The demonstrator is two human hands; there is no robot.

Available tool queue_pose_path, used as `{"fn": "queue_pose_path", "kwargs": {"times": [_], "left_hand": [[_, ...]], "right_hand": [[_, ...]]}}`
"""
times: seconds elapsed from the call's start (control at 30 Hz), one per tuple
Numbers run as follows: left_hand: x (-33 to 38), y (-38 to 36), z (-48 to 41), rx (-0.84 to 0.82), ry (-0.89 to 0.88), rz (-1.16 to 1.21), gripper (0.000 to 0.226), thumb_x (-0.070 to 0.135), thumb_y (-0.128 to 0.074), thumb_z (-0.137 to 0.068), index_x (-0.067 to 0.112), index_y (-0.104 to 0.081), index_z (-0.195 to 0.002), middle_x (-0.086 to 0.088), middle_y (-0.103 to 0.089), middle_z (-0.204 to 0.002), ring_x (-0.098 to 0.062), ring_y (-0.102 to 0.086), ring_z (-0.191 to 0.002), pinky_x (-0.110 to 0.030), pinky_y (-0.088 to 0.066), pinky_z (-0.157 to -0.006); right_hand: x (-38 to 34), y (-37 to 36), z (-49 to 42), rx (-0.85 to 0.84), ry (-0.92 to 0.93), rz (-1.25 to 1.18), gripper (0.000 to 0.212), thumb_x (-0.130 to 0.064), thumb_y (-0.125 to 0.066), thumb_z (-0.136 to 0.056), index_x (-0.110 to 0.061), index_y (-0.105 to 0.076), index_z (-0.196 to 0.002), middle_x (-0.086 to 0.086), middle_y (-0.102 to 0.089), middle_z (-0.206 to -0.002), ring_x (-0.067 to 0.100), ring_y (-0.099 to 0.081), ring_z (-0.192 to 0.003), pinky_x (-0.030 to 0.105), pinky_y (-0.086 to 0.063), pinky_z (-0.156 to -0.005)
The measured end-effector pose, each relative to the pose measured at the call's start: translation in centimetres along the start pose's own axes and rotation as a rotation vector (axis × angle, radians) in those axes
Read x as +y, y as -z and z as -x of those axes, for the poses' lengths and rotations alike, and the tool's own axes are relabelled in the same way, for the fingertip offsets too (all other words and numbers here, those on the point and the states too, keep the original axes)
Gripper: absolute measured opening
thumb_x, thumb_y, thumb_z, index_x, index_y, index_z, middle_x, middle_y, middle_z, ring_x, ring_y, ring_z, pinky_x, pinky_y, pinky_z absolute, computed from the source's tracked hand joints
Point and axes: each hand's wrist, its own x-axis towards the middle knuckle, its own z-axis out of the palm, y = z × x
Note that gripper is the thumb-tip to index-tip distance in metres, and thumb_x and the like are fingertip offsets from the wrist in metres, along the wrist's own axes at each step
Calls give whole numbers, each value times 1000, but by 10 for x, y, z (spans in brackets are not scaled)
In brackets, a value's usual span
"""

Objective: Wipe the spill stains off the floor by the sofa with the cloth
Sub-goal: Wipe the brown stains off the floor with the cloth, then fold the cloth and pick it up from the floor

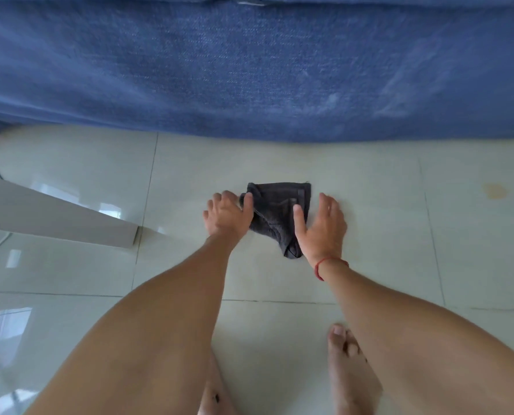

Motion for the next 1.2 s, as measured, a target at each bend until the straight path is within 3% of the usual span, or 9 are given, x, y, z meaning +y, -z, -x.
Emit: {"fn": "queue_pose_path", "kwargs": {"times": [0.13,0.33,0.53,0.77,1.0,1.1,1.2], "left_hand": [[26,-8,-9,-130,88,5,72,57,-60,-82,5,-48,-130,-13,-51,-131,-31,-46,-125,-42,-41,-104],[32,-11,-6,-119,-48,173,45,31,-62,-90,5,-51,-125,-15,-58,-124,-32,-54,-116,-38,-47,-95],[35,-14,-5,-87,-66,66,43,35,-56,-94,2,-49,-120,-20,-61,-118,-38,-58,-108,-40,-46,-87],[23,-8,11,-198,3,39,42,29,-54,-94,-1,-45,-123,-20,-57,-122,-38,-59,-110,-41,-49,-88],[-2,-17,55,-288,149,7,48,37,-48,-98,-3,-50,-124,-22,-59,-125,-36,-59,-114,-39,-49,-87],[-20,-12,85,-402,194,-16,46,33,-51,-97,-3,-52,-125,-22,-62,-122,-37,-62,-112,-38,-52,-89],[-30,16,103,-475,233,95,45,32,-52,-96,-5,-54,-122,-24,-65,-117,-41,-66,-105,-41,-57,-82]], "right_hand": [[-7,7,-20,-105,-187,127,61,-59,-54,-82,-3,-63,-104,17,-60,-111,36,-53,-108,41,-39,-93],[-25,-6,-29,-251,-187,37,48,-45,-52,-89,1,-65,-94,21,-68,-98,37,-61,-98,38,-47,-82],[-38,3,-26,-265,-435,-215,49,-36,-61,-89,1,-48,-119,20,-58,-123,37,-57,-113,38,-47,-89],[-40,8,-20,-381,-355,-37,43,-38,-50,-95,-2,-55,-118,20,-58,-125,38,-54,-117,41,-46,-95],[-38,18,18,-533,-329,147,42,-35,-46,-97,-6,-53,-127,16,-56,-131,35,-51,-122,39,-45,-97],[-39,27,47,-633,-394,116,42,-26,-51,-94,-7,-51,-131,14,-54,-136,32,-52,-124,37,-45,-99],[-52,51,67,-605,-404,-22,39,-27,-48,-96,-2,-55,-124,17,-57,-131,33,-55,-120,35,-46,-96]]}}
